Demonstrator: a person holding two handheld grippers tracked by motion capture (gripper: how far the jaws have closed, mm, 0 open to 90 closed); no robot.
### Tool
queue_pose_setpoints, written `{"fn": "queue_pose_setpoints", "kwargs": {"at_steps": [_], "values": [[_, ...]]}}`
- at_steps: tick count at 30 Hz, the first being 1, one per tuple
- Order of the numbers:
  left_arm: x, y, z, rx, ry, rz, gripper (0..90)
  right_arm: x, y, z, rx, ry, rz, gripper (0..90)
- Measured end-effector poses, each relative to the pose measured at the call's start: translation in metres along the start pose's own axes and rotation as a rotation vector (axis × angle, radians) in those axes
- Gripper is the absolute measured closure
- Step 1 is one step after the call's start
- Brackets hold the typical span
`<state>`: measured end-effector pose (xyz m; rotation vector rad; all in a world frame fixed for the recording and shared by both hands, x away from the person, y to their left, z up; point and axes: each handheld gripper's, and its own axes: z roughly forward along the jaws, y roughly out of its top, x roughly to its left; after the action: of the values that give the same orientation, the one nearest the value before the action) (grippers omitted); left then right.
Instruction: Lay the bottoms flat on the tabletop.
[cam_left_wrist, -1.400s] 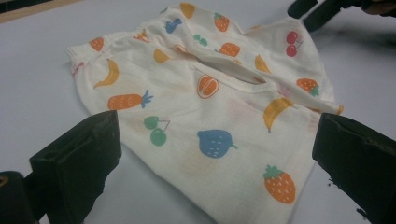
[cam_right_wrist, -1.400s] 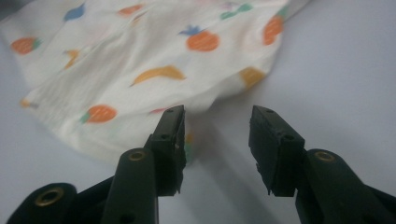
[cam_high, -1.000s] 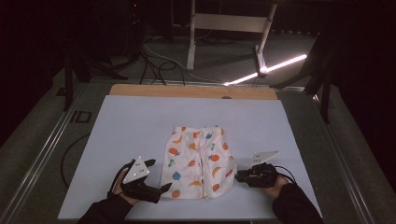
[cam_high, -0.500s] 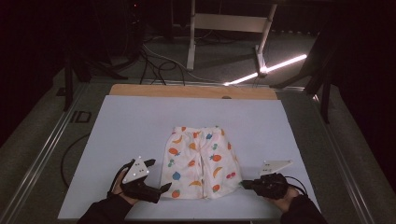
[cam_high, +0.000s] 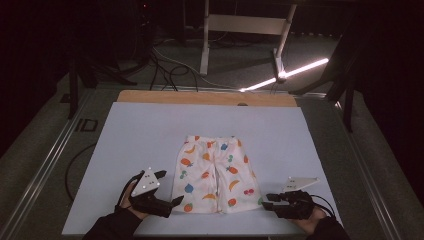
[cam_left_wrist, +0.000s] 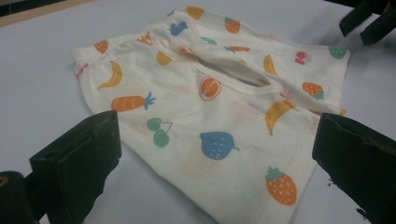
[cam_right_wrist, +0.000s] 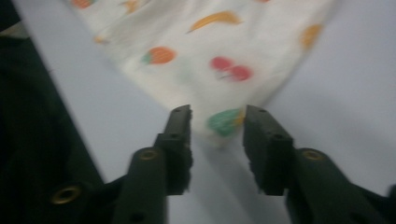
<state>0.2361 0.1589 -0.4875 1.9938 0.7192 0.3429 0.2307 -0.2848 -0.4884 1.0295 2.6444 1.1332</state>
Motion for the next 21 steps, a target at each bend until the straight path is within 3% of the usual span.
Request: {"fn": "queue_pose_setpoints", "kwargs": {"at_steps": [1, 6, 9, 11, 15, 18, 21], "values": [[0.0, 0.0, 0.0, -0.001, 0.0, 0.0, 1.9, -0.001, 0.0, -0.001, -0.022, -0.004, 0.008, 50.7], [0.0, 0.0, 0.001, 0.001, -0.003, 0.0, 1.9, -0.003, 0.004, -0.006, -0.112, -0.052, 0.018, 51.8], [-0.001, -0.001, 0.001, 0.006, -0.004, 0.005, 1.9, -0.004, 0.006, -0.006, -0.142, -0.057, 0.024, 58.2], [0.0, 0.0, 0.002, 0.0, -0.006, -0.003, 1.9, -0.003, 0.007, -0.003, -0.149, -0.051, 0.019, 55.6], [0.0, 0.0, 0.004, 0.015, -0.01, 0.001, 1.9, -0.006, 0.009, 0.005, -0.165, -0.04, 0.025, 34.5], [0.003, 0.002, 0.006, 0.037, -0.024, -0.015, 1.9, -0.01, 0.012, 0.009, -0.188, 0.007, 0.027, 22.5], [0.007, 0.004, 0.009, 0.051, -0.028, -0.038, 1.7, -0.014, 0.019, 0.014, -0.201, 0.021, 0.019, 18.8]]}}
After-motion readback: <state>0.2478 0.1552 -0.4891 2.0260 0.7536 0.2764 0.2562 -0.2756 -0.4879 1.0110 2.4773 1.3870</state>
